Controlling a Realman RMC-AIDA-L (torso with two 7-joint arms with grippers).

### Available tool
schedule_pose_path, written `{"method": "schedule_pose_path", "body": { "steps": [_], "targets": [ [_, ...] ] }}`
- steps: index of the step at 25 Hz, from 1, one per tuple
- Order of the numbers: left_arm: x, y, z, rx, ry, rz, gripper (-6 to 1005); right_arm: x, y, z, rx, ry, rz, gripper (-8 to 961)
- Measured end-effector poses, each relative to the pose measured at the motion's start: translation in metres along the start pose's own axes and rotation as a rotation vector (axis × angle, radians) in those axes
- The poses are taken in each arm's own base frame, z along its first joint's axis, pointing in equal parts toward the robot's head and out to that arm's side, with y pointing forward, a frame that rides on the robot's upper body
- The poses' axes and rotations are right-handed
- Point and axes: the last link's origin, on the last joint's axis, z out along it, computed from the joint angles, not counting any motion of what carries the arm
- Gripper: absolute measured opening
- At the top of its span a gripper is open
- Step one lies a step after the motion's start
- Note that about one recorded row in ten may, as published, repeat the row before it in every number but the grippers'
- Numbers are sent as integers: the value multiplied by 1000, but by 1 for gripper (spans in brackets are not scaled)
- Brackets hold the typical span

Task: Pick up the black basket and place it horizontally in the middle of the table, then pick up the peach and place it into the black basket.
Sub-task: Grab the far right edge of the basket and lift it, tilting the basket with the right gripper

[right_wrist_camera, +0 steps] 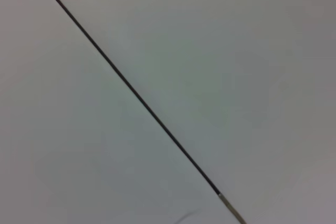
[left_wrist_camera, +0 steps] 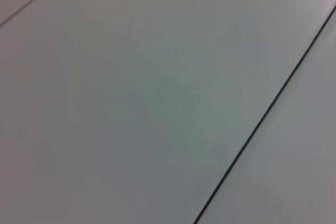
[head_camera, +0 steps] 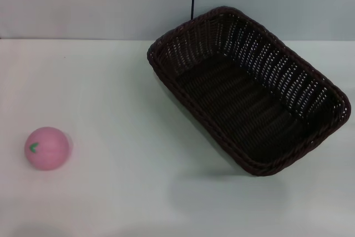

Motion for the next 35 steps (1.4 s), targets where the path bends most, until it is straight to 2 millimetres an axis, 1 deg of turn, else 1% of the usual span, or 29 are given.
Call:
{"method": "schedule_pose_path", "body": {
  "steps": [5, 10, 11, 12, 13, 15, 16, 17, 20, 21, 22, 24, 25, 26, 27, 28, 29, 30, 31, 32, 35],
  "targets": [
    [0, 1, 1, -37, -35, 25, 796, -1, 4, -1, -52, 32, -30, 627],
    [-2, 3, 4, -99, -84, 54, 793, -12, 7, 1, -137, 96, -123, 626],
    [-2, 4, 4, -111, -93, 58, 792, -24, 9, 4, -191, 140, -160, 626],
    [-2, 4, 5, -118, -98, 61, 791, -24, 9, 4, -191, 140, -160, 626],
    [-3, 5, 6, -128, -105, 65, 791, -31, 10, 6, -215, 162, -168, 626],
    [-3, 5, 7, -137, -111, 65, 789, -52, 16, 14, -288, 239, -179, 626],
    [-3, 5, 7, -138, -113, 63, 789, -71, 23, 22, -343, 309, -186, 626],
    [-3, 5, 7, -138, -113, 63, 788, -71, 23, 22, -343, 309, -186, 625],
    [-3, 5, 7, -135, -115, 63, 786, -100, 45, 36, -443, 478, -246, 625],
    [-4, 4, 7, -133, -118, 63, 785, -112, 62, 43, -487, 594, -292, 625],
    [-4, 4, 7, -133, -118, 63, 784, -112, 62, 43, -487, 594, -292, 625],
    [-4, 4, 7, -131, -122, 62, 783, -122, 80, 53, -520, 711, -347, 625],
    [-5, 4, 7, -129, -124, 61, 782, -124, 88, 58, -540, 771, -375, 625],
    [-5, 4, 6, -126, -126, 60, 782, -127, 102, 65, -568, 890, -428, 625],
    [-5, 4, 5, -125, -127, 60, 781, -127, 102, 65, -568, 890, -428, 625],
    [-5, 4, 5, -124, -127, 60, 780, -128, 108, 70, -575, 952, -458, 624],
    [-6, 4, 5, -123, -128, 57, 780, -127, 118, 78, -582, 1061, -508, 624],
    [-6, 4, 5, -122, -128, 55, 779, -125, 122, 81, -583, 1108, -534, 624],
    [-6, 4, 5, -121, -129, 54, 778, -121, 128, 86, -588, 1167, -569, 624],
    [-6, 4, 5, -121, -129, 54, 777, -121, 128, 86, -588, 1167, -569, 624],
    [-8, 4, 5, -113, -136, 50, 775, -101, 141, 95, -596, 1310, -654, 624]
  ]
}}
